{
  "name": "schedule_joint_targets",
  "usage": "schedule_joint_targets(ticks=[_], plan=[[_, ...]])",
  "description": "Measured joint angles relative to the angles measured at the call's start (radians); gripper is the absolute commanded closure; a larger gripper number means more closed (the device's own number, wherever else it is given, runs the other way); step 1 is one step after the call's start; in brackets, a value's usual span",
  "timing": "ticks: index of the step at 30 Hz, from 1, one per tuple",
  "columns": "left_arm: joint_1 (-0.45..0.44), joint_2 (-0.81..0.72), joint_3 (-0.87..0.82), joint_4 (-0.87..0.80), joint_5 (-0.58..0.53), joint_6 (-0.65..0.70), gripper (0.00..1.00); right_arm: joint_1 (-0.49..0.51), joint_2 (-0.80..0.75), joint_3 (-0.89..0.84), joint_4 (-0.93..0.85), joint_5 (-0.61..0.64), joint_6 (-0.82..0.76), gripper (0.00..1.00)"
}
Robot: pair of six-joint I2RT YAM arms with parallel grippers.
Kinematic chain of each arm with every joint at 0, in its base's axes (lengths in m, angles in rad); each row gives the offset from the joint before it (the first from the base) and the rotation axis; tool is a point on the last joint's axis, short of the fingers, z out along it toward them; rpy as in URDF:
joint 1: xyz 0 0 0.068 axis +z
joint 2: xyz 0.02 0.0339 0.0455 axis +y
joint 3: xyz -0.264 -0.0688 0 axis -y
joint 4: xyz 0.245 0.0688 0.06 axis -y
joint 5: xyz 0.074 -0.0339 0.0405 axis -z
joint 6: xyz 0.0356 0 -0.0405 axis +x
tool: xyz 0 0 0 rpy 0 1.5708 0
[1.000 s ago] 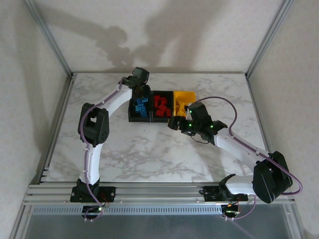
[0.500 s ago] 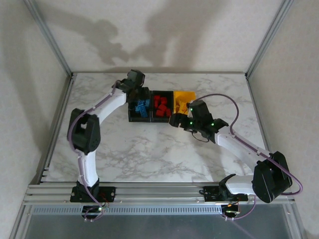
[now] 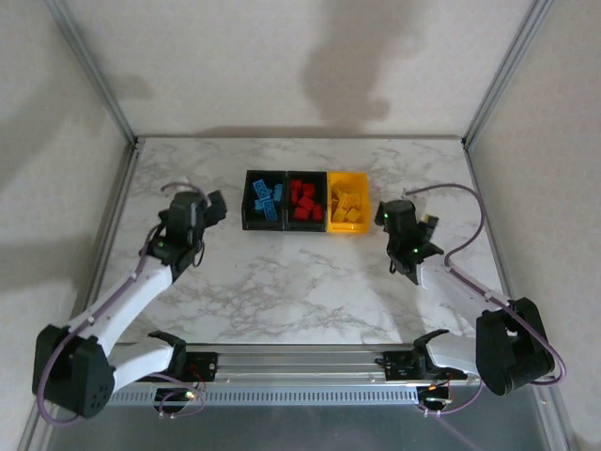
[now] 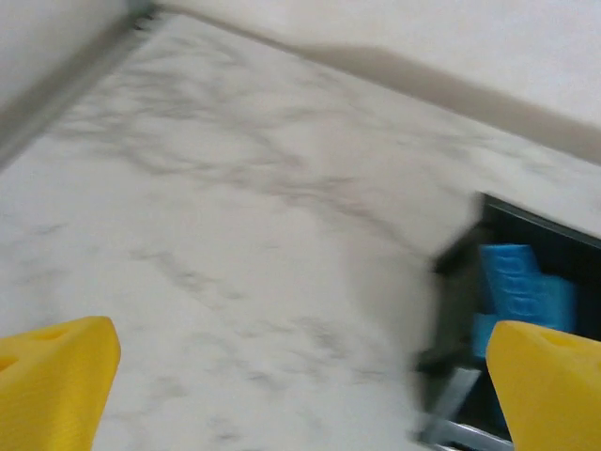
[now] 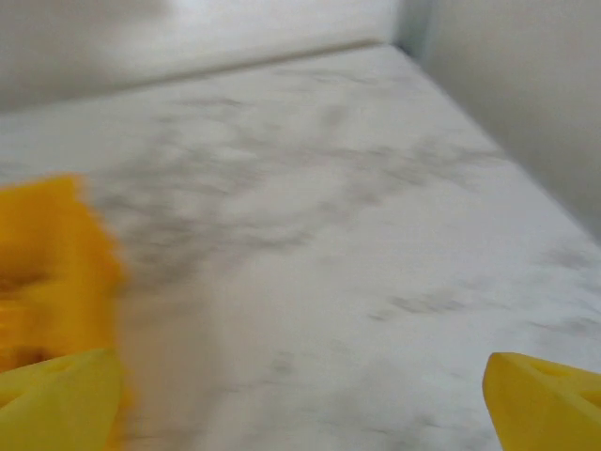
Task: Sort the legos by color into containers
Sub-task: Reset both arms
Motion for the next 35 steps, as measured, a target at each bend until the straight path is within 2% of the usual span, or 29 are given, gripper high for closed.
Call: schedule_joint_targets(ticks=[4,8,10,14,19,24,35], plan=[[0.096,0.009,-0.188,0.19,-0.081,0.057,0.0,-0.048,0.008,-0.204,0.274,0.084,-0.084,0.01],[0.144,0.114,-0.317,0.482,-0.092,0.092,0.0,-0.061,0.065,-0.377,0.589,0.084,-0.152,0.01],[0.15,0.195,-0.36,0.652,-0.083,0.117,0.0,-0.075,0.105,-0.418,0.729,0.053,-0.19,0.01],[0.163,0.323,-0.435,0.976,-0.061,0.158,0.01,-0.093,0.154,-0.406,0.88,-0.037,-0.267,0.01],[0.179,0.44,-0.461,1.186,0.029,0.206,0.01,-0.14,0.248,-0.444,1.169,-0.202,-0.377,0.01],[0.178,0.463,-0.457,1.247,0.082,0.233,0.0,-0.281,0.318,-0.491,1.291,-0.348,-0.351,0.01],[0.178,0.463,-0.456,1.276,0.099,0.243,0.0,-0.324,0.326,-0.396,1.179,-0.484,-0.306,0.01]])
